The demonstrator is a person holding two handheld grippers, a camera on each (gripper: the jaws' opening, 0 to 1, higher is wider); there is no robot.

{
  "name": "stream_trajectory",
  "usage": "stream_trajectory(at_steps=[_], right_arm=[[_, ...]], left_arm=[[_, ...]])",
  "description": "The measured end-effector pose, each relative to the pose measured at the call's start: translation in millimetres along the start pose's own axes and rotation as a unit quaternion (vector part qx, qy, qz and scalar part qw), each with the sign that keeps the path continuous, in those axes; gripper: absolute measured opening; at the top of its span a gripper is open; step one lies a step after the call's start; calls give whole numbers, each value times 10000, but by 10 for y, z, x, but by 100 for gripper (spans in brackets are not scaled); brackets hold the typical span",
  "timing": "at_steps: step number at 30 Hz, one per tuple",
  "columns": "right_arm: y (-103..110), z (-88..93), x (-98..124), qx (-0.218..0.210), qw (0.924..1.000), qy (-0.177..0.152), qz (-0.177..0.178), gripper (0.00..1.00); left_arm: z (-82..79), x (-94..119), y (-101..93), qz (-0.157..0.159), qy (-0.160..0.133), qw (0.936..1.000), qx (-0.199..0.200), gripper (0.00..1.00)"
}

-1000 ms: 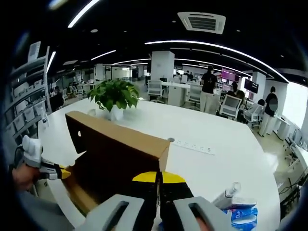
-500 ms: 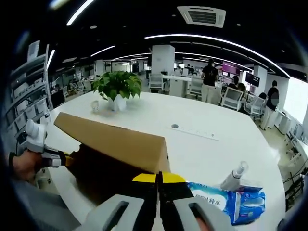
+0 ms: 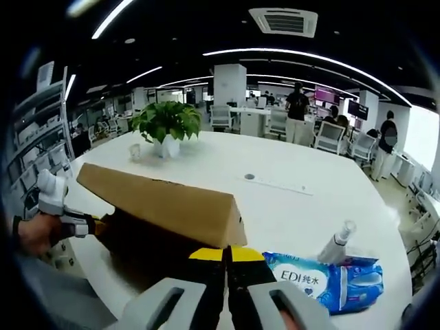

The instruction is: Operate the shoe box by opening the lid, removing the specified soft item, and placing it in the target area until the item is outside and the box remains undamaged.

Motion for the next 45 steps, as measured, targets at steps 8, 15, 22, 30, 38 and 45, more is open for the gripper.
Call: stream_trajectory(at_steps=[8,15,22,30,38,45], right_arm=[[102,164,-41,-206,9997,47,-107,0],[122,195,-56,-303,9995,13,-127,0],[111,260,-49,-370,9992,33,-132,0],[77,319,-43,-448,9989,81,-139,0],[8,433,5,-546,9984,141,-104,0],[-23,479,13,-671,9976,70,-156,0]], left_arm=[[-16,-7,-64,255,-63,9996,49,11],[-30,-5,-54,259,-120,9996,40,11],[-72,35,-43,219,-252,9994,47,9],[-105,63,-19,240,-347,9991,67,6],[-145,61,11,343,-387,9986,107,5],[-194,72,26,495,-406,9979,-81,3]])
Point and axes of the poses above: the point that each gripper's makers call its tool centre point, and the gripper's own axes: x roughly backward along the fingers, y roughly to its left, z roughly out of its underside, the point moved 10 cm from there along x, roughly backward along the fingers, and after that the axes turned 14 degrees about -z, right-handed, at the moved point
